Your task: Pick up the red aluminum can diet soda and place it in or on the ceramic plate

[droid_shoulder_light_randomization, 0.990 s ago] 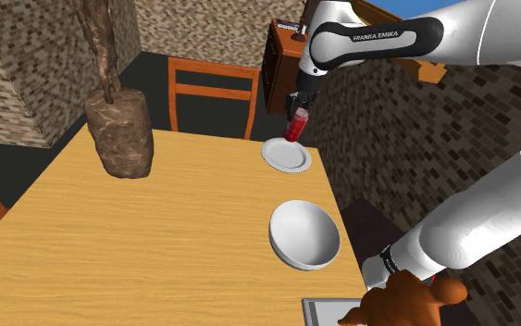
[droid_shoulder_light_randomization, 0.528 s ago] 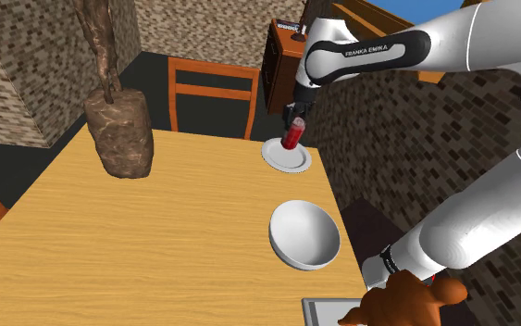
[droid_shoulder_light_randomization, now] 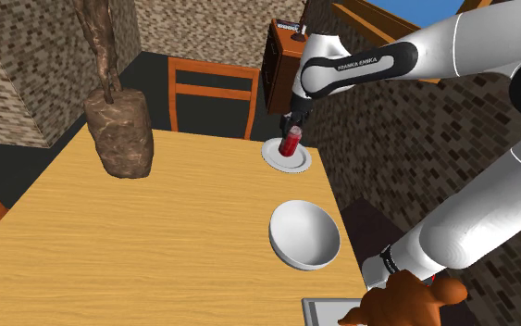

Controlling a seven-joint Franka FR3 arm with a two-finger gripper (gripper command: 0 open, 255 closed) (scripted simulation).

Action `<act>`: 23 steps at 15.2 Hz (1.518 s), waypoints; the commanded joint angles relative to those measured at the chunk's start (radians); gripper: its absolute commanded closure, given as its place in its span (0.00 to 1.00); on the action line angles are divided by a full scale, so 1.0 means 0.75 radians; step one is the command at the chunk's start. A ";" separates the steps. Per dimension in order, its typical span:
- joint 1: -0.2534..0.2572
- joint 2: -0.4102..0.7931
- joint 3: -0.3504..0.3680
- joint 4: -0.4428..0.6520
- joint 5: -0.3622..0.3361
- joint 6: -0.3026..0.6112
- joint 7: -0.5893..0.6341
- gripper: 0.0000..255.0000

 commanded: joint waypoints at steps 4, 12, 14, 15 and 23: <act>0.000 0.002 0.000 -0.003 0.000 0.006 -0.001 1.00; -0.001 -0.018 -0.001 0.021 0.001 -0.038 -0.002 0.00; -0.001 -0.054 -0.001 0.074 0.004 -0.126 -0.004 0.00; -0.001 -0.066 -0.001 0.096 0.005 -0.161 -0.005 0.00; -0.001 -0.066 -0.001 0.096 0.005 -0.161 -0.005 0.00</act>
